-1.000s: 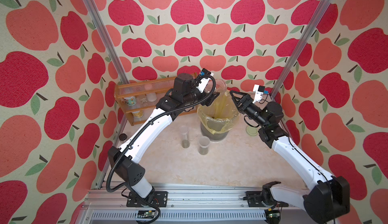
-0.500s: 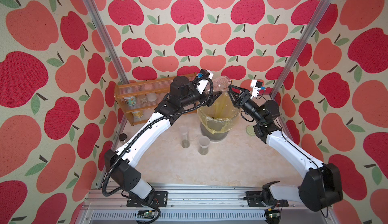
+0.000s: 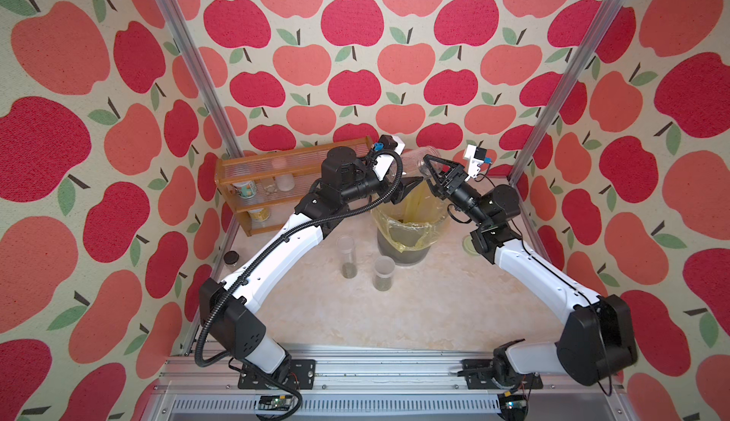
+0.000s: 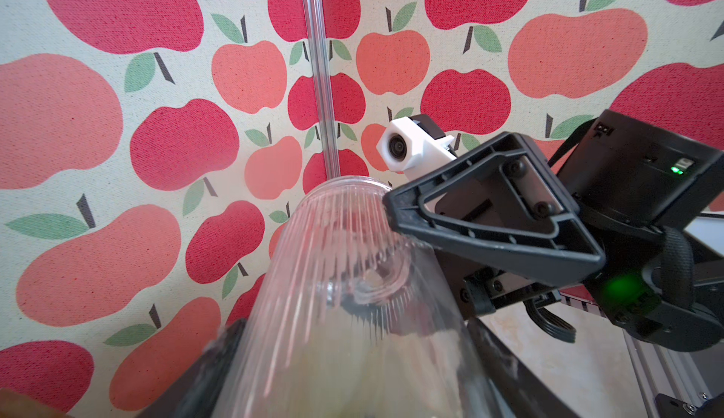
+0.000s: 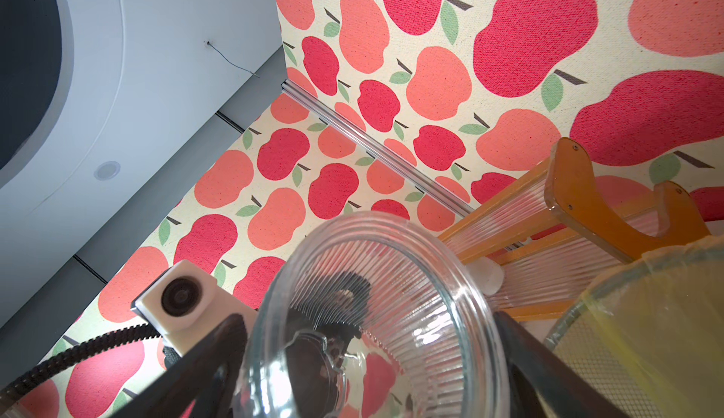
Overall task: Empty moldy mung beans from jars
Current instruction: Place the jar at the center of the board.
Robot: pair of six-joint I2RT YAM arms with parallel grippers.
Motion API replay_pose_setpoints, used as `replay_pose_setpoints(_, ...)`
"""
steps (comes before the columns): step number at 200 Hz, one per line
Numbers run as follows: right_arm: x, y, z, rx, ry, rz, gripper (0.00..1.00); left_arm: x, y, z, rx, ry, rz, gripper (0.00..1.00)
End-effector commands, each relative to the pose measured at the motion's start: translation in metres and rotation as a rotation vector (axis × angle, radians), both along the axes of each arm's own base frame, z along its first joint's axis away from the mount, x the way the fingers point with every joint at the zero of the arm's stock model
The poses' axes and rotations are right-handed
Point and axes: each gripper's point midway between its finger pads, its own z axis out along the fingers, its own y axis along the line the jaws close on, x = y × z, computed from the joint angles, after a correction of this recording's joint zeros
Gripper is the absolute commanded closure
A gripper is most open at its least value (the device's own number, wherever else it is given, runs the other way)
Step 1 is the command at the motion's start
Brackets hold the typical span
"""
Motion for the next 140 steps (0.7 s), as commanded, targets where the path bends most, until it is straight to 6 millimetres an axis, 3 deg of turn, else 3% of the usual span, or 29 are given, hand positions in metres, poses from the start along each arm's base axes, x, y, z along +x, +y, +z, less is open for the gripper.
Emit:
replay_pose_setpoints(1, -0.006, 0.006, 0.02, 0.027, -0.057, 0.033, 0.01, -0.016, -0.001, 0.033, -0.075, -0.104, -0.055, 0.44)
replay_pose_setpoints(73, -0.001, 0.016, 0.017, 0.042, -0.046, 0.069, 0.11, -0.017, -0.004, 0.028, -0.07, -0.111, -0.07, 0.44)
replay_pose_setpoints(140, -0.003, 0.027, 0.011, -0.02, -0.035, 0.107, 0.05, -0.018, -0.005, 0.027, -0.066, -0.121, -0.094, 0.44)
